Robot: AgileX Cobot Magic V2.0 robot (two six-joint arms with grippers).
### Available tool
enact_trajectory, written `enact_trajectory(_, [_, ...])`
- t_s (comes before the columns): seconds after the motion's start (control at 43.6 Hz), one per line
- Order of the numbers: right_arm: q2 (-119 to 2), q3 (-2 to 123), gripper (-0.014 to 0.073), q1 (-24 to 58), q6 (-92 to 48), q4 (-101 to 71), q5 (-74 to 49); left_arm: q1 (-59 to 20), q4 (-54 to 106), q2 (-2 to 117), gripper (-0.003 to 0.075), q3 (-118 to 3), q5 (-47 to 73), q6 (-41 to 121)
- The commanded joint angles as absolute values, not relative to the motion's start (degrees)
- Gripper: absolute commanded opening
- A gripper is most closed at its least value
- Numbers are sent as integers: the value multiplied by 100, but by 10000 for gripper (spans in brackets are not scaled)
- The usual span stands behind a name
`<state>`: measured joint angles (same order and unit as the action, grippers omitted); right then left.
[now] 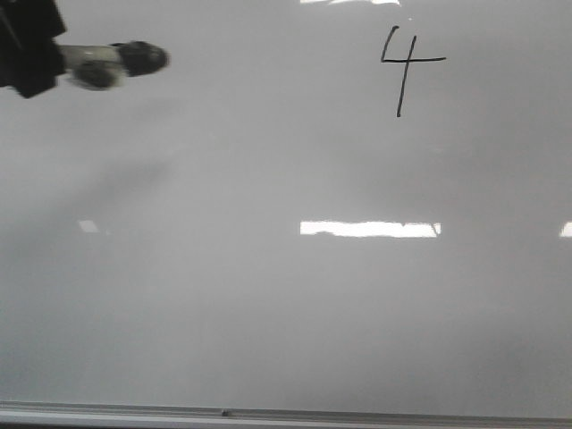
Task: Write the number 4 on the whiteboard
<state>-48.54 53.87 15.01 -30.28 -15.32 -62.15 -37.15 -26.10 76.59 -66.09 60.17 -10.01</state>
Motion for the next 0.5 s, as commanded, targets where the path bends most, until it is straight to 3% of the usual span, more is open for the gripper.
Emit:
enact_trajectory(0.0, [-4793,5578,640,1461,-3010,-1568,-5910,-2879,-2888,7215,5,-6406,5447,-1608])
enact_trajectory(0.321, [-4793,5565,640,1461,-3010,-1591,-5797,-580,-2828,6170,5,-3924,-505,-2963])
enact_trajectory(0.482, [-4793,5565,640,1461,-3010,-1590,-5754,-50,-2566,6557,5,-3650,-1093,-2963])
